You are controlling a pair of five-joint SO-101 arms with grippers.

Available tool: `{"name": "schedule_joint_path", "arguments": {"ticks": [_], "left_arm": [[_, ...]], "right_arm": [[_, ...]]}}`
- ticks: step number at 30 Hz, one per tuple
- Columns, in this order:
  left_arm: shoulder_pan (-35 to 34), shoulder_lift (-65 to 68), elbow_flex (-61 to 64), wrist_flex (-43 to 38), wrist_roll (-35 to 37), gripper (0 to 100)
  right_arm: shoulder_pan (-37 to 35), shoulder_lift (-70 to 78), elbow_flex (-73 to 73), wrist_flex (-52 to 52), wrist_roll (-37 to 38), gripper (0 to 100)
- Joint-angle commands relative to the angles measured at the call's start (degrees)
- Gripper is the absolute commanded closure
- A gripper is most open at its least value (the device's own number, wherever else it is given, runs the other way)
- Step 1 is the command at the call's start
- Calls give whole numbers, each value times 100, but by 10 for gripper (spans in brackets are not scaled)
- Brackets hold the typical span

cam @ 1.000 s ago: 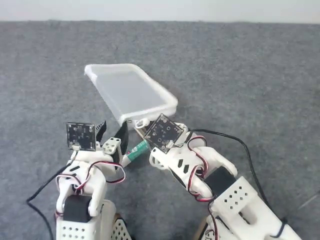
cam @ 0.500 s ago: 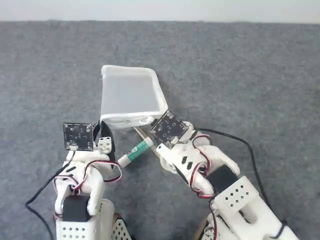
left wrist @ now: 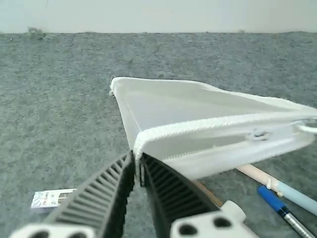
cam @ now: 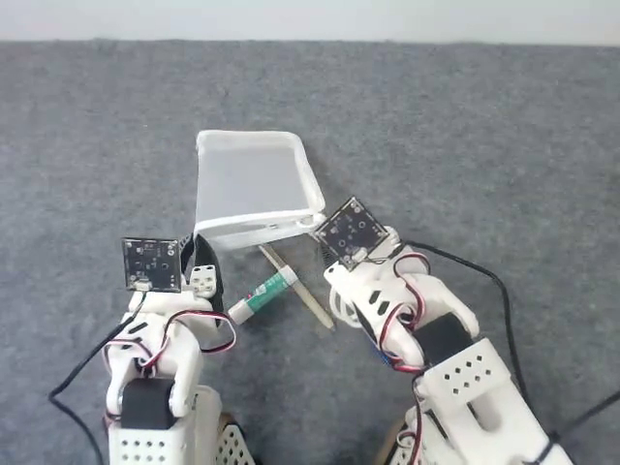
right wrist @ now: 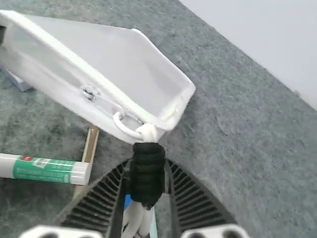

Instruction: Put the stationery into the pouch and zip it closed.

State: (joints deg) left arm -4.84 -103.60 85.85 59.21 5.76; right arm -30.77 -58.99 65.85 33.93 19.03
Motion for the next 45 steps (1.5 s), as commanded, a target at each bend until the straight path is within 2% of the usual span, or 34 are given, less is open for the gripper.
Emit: {"name": "schedule_joint_path", "arguments": {"ticks": [1, 18, 25, 32, 37, 45], "left_arm": [[-97, -88, -207, -53, -70, 987], [-97, -88, -242, 18, -79, 987], [-88, -88, -224, 26, -290, 971], [-88, -88, -233, 299, -88, 779], [-88, -88, -242, 273, -70, 773], [-88, -88, -215, 264, -70, 775]], "right_arm": [[338, -233, -79, 13, 18, 992], [1244, -233, -193, 4, -9, 992], [1042, -242, -185, 22, 9, 992], [734, -268, -229, 295, 53, 992], [330, -910, -281, 936, 378, 992], [22, -2492, -281, 1789, 404, 992]]}}
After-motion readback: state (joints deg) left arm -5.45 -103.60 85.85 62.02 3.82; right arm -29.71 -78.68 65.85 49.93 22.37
